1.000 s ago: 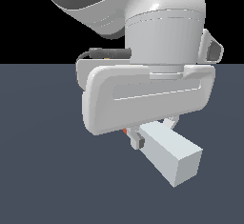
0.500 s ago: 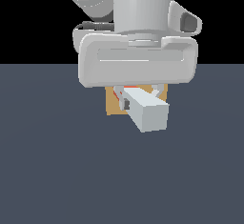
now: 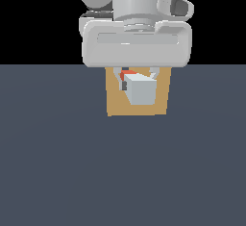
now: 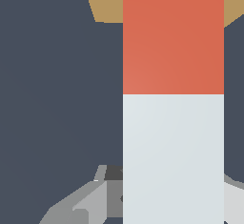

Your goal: Insert the peg into the horizontal hole in a box.

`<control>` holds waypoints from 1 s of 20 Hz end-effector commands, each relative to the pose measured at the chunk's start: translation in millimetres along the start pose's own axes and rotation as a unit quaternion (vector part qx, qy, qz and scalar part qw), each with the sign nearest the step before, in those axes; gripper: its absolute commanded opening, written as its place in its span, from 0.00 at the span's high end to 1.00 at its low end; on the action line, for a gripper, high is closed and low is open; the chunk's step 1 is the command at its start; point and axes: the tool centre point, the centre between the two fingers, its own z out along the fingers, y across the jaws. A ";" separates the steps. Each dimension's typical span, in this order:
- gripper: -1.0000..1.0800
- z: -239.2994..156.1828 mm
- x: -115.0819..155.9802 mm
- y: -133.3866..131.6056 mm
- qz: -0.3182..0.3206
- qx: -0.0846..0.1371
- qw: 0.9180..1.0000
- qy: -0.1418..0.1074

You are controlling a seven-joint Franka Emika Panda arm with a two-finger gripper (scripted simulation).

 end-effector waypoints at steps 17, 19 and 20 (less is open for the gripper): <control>1.00 -12.6 11.4 4.5 0.023 -0.003 1.000 0.000; 1.00 -12.6 11.4 4.5 0.023 -0.003 1.000 0.000; 1.00 -12.6 11.4 4.5 0.023 -0.003 1.000 0.000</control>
